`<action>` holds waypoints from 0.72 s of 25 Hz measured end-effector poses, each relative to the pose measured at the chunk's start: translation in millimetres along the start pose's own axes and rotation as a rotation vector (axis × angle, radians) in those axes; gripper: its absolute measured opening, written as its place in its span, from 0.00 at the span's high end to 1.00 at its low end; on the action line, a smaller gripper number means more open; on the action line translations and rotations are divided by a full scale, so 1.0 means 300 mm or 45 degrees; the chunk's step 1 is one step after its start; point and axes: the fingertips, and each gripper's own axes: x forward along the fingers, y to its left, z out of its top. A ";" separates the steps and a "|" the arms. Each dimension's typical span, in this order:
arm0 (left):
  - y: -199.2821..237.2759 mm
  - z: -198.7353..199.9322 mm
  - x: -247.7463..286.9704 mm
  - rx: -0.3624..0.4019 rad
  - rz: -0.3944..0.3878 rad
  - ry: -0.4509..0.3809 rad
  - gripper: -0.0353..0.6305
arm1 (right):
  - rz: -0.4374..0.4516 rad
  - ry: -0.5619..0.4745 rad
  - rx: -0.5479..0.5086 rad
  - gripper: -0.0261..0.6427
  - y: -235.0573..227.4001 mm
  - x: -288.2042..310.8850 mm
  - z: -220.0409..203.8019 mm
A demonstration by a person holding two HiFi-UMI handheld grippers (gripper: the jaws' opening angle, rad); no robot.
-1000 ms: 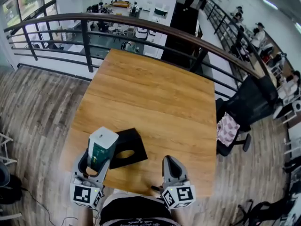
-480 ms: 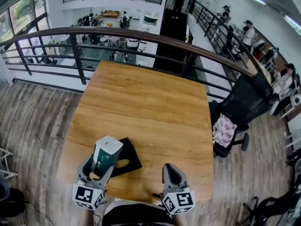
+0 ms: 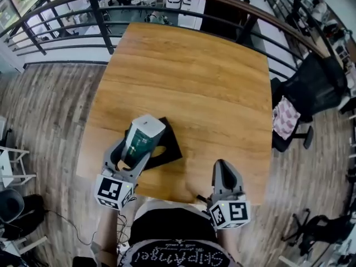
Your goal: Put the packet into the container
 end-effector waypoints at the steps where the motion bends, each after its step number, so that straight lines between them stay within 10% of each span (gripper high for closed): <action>1: -0.002 -0.014 0.009 0.001 -0.007 0.016 0.43 | -0.004 0.007 0.005 0.90 -0.005 0.000 -0.005; 18: -0.066 -0.204 0.095 0.186 -0.133 0.213 0.43 | -0.077 0.063 0.043 0.90 -0.064 -0.021 -0.070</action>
